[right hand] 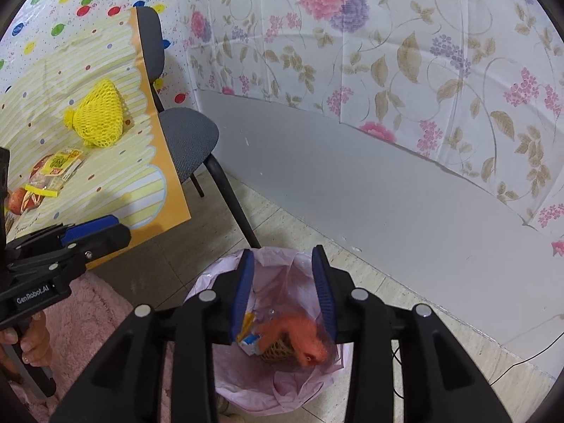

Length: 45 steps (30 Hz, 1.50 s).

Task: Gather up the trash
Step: 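Open both tools over the wastebasket, dropping the glove and snack piece, then return both tools to the chair mat above the remaining items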

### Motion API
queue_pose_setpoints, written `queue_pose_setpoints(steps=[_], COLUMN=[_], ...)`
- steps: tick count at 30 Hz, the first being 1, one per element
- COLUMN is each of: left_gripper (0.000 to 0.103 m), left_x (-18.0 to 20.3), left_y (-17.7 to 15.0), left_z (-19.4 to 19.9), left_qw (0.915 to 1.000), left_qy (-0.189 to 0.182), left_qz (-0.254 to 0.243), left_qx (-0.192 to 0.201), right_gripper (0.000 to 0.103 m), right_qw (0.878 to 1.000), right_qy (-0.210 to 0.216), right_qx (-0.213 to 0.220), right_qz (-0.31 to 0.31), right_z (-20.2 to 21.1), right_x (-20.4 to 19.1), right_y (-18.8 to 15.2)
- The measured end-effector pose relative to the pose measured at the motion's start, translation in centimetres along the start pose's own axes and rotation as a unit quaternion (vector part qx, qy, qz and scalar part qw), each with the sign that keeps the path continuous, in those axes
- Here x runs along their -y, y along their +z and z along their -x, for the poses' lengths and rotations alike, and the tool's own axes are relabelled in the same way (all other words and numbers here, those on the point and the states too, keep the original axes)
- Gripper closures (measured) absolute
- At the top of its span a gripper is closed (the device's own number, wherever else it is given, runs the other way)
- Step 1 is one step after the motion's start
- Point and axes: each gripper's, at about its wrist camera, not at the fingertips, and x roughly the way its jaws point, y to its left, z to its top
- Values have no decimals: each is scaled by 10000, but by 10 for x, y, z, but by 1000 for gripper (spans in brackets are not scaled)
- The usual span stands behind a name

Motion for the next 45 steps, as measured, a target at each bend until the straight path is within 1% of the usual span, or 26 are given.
queue_pose_setpoints(steps=[7, 12, 16, 18, 21, 24, 26, 31, 34, 37, 39, 40, 42, 44, 45], left_gripper=[65, 65, 65, 64, 60, 59, 59, 59, 59, 59, 54, 48, 46, 46, 45], left_x=[-17, -31, -52, -65, -81, -104, -118, -160, -180, -199, -209, -217, -227, -240, -246], left_y=[-6, -8, -7, -7, -5, -6, -7, -14, -16, -15, -12, -8, -4, 3, 6], left_z=[21, 44, 72, 88, 108, 132, 143, 169, 178, 187, 189, 189, 186, 178, 174], left_qw=[9990, 9972, 9943, 9912, 9858, 9778, 9732, 9588, 9531, 9473, 9452, 9429, 9413, 9396, 9391], left_qy=[450, 743, 1007, 1232, 1543, 1889, 2050, 2483, 2639, 2747, 2776, 2824, 2838, 2840, 2848], left_qz=[25, 60, 248, 372, 516, 735, 884, 1280, 1417, 1585, 1649, 1693, 1754, 1840, 1855], left_qx=[32, 113, 255, 325, 409, 529, 558, 520, 445, 453, 476, 495, 516, 518, 515], right_gripper=[69, 69, 69, 69, 69, 69, 69, 69, 69, 69, 69, 69, 69, 62, 61], right_qw=[9997, 9990, 9972, 9954, 9922, 9876, 9836, 9737, 9685, 9626, 9590, 9572, 9548, 9540, 9536], right_qy=[21, 217, 483, 634, 834, 1067, 1241, 1612, 1787, 1911, 1977, 1994, 2030, 2060, 2087], right_qx=[221, 296, 383, 446, 541, 592, 586, 564, 557, 586, 629, 652, 636, 583, 543], right_qz=[108, 258, 429, 570, 747, 988, 1174, 1505, 1644, 1828, 1931, 1994, 2075, 2101, 2102], right_z=[20, 24, 24, 23, 22, 18, 12, -2, -8, -16, -20, -23, -31, -41, -47], right_x=[-11, -32, -54, -70, -92, -117, -138, -185, -208, -229, -242, -249, -260, -269, -273], right_y=[8, 17, 28, 37, 51, 64, 72, 86, 94, 107, 116, 120, 128, 135, 138])
